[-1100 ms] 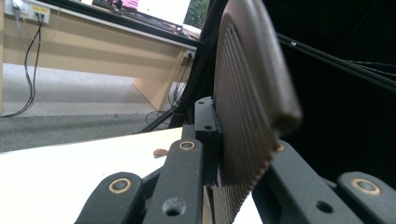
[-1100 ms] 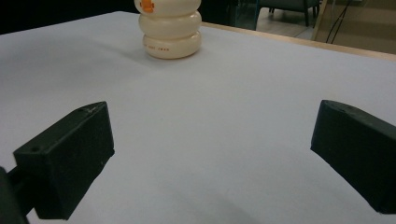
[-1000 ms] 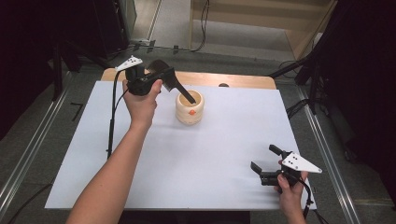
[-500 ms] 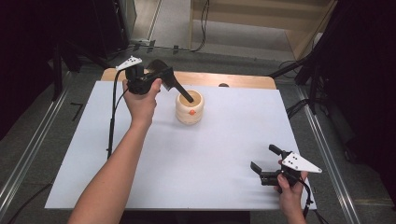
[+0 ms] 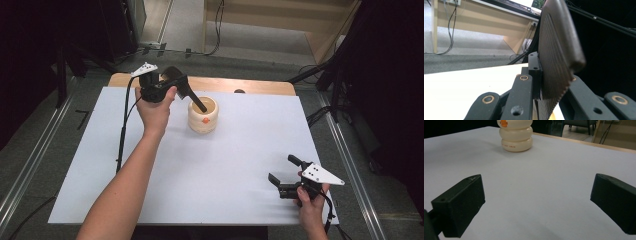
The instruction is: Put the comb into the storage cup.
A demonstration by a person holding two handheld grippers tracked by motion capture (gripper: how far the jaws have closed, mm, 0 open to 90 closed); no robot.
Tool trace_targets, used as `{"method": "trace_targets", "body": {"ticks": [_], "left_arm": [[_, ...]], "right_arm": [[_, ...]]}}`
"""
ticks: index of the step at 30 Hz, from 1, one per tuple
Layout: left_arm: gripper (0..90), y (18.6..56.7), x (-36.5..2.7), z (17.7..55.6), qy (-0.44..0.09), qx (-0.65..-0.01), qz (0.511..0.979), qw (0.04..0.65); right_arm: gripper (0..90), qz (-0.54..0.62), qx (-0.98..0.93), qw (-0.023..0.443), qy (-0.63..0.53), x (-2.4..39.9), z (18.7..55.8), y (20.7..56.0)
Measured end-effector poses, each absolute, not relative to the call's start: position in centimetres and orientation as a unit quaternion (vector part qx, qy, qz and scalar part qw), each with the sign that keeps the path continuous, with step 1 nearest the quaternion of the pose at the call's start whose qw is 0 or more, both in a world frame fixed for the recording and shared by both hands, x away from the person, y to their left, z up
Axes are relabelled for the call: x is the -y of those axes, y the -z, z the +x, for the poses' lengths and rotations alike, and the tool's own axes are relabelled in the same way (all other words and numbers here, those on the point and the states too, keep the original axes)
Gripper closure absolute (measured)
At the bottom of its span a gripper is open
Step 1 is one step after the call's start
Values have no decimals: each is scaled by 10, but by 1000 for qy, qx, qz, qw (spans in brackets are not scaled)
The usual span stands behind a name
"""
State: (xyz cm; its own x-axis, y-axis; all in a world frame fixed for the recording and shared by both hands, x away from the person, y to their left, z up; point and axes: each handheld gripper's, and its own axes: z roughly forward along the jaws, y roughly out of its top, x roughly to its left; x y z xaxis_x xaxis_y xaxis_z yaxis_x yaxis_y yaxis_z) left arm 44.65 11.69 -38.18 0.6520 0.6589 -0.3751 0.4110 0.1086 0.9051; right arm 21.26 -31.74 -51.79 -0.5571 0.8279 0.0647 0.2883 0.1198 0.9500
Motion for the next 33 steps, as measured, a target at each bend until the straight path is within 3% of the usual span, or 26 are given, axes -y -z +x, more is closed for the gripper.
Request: {"method": "trace_targets", "body": {"ticks": [33], "left_arm": [[843, 413, -88, 453, -95, -418, 686, 588]], "right_arm": [[0, 396, -704, 254, -532, 318, 213, 518]]}}
